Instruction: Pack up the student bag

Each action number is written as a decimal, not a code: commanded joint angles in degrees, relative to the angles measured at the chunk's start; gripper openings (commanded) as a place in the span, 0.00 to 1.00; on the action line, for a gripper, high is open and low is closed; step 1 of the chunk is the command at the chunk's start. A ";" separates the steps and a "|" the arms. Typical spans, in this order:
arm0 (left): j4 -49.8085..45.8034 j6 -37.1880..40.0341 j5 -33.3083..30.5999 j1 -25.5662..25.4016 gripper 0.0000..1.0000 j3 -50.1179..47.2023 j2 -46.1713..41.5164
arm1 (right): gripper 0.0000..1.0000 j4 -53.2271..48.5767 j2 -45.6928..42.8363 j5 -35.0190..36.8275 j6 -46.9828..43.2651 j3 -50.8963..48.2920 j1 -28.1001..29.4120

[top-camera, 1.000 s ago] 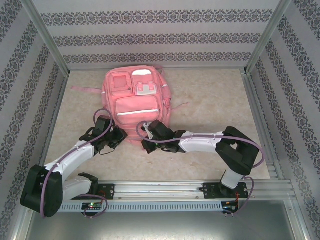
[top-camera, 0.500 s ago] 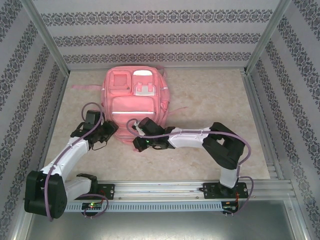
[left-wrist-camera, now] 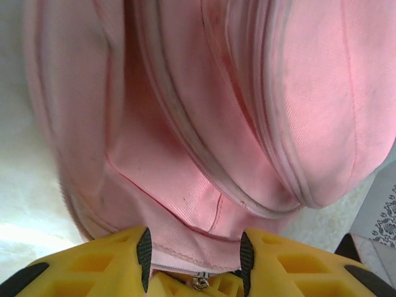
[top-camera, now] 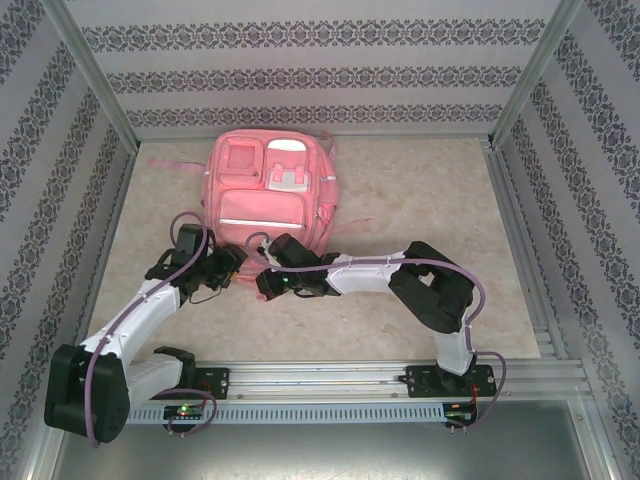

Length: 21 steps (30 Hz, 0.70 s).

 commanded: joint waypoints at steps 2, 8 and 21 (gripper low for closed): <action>3.77 -5.59 0.77 -2.34 0.43 -1.72 2.15 | 0.00 1.34 0.80 2.35 0.62 -0.65 0.38; 4.90 -6.73 0.12 -2.97 0.41 -2.62 4.26 | 0.00 1.70 0.62 2.68 0.91 -1.13 0.40; -0.89 -6.02 -0.78 -3.32 0.43 -4.18 -2.97 | 0.00 1.70 0.79 3.38 0.98 -1.58 0.09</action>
